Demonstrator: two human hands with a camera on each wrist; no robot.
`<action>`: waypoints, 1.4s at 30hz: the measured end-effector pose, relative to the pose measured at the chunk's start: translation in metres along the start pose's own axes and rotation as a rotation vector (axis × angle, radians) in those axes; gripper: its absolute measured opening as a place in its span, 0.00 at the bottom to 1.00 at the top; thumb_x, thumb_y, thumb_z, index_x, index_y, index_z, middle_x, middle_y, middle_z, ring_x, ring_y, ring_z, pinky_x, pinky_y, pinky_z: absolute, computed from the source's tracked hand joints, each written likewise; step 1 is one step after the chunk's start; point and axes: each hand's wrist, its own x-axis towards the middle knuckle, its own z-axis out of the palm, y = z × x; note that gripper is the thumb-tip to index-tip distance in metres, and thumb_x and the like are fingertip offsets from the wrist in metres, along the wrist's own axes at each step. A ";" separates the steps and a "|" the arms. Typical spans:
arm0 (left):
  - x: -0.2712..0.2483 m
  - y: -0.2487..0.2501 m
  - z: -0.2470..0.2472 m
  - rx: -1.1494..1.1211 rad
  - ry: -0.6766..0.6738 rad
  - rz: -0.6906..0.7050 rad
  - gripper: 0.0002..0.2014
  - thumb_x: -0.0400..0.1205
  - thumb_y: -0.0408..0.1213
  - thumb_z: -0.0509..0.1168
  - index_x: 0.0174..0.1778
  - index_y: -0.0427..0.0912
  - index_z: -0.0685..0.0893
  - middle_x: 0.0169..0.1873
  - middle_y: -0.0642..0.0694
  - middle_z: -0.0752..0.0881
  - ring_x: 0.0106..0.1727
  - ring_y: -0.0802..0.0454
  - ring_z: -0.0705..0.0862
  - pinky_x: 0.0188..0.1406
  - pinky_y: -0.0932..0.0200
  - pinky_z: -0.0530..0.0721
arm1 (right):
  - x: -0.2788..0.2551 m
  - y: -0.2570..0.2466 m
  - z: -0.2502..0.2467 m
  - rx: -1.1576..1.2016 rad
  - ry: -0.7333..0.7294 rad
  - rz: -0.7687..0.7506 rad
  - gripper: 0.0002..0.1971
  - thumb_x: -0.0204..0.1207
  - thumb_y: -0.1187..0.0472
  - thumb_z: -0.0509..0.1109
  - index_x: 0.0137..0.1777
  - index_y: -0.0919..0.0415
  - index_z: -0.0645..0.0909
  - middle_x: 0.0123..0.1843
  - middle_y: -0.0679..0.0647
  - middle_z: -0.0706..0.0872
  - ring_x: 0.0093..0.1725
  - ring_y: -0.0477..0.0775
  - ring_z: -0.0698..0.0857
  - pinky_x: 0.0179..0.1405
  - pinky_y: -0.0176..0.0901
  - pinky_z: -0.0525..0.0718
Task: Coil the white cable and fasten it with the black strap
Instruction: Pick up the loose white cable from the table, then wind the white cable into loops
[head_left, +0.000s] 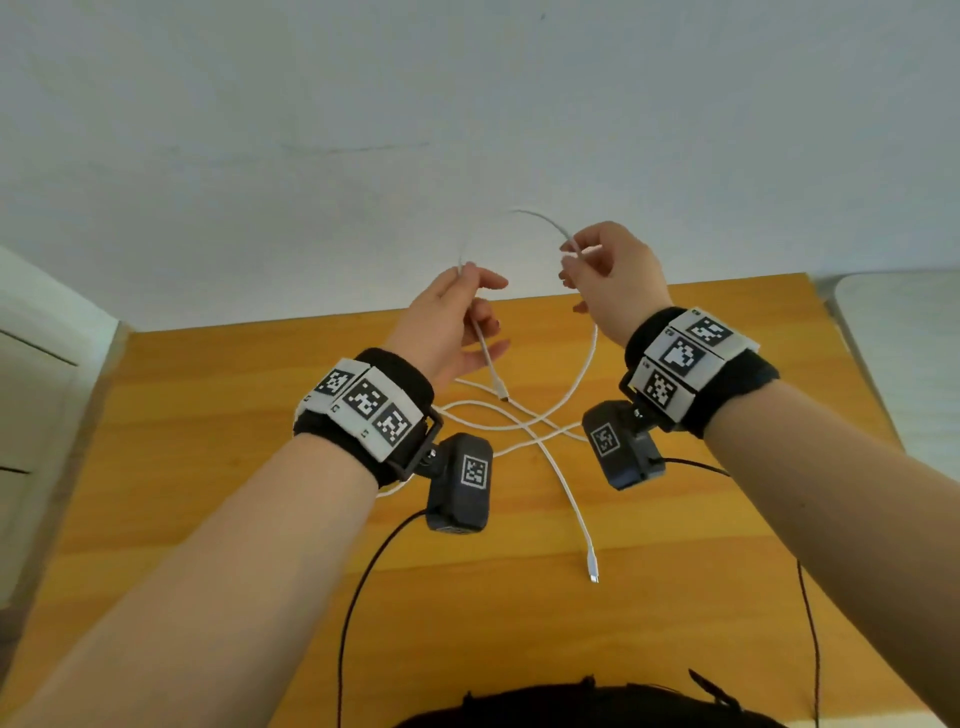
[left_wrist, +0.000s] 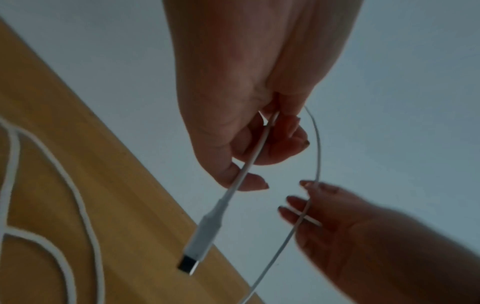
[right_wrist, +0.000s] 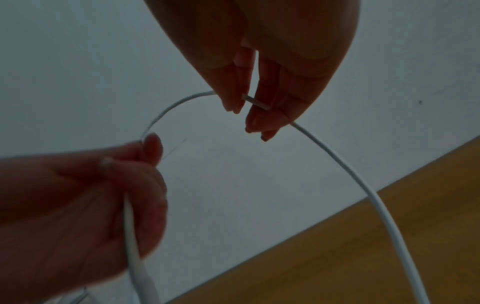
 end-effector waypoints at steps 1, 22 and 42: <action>-0.001 0.002 0.000 -0.048 -0.013 -0.002 0.16 0.87 0.47 0.53 0.42 0.46 0.83 0.24 0.51 0.71 0.30 0.55 0.76 0.48 0.49 0.85 | -0.002 0.004 0.002 -0.027 -0.030 0.021 0.10 0.80 0.62 0.64 0.60 0.57 0.77 0.48 0.56 0.86 0.47 0.57 0.87 0.47 0.53 0.89; -0.006 -0.005 -0.012 -0.307 -0.004 -0.079 0.14 0.87 0.31 0.51 0.63 0.40 0.78 0.29 0.48 0.73 0.26 0.57 0.67 0.28 0.65 0.66 | -0.039 0.054 0.038 -0.211 -0.220 0.211 0.19 0.85 0.62 0.53 0.72 0.53 0.74 0.33 0.44 0.74 0.29 0.44 0.75 0.27 0.35 0.74; 0.003 -0.020 -0.012 -0.009 0.032 0.018 0.13 0.87 0.38 0.55 0.62 0.45 0.83 0.39 0.48 0.78 0.35 0.56 0.72 0.35 0.62 0.76 | -0.061 0.059 0.044 -0.503 -0.490 0.197 0.19 0.85 0.66 0.52 0.73 0.57 0.74 0.61 0.62 0.84 0.47 0.57 0.81 0.42 0.43 0.78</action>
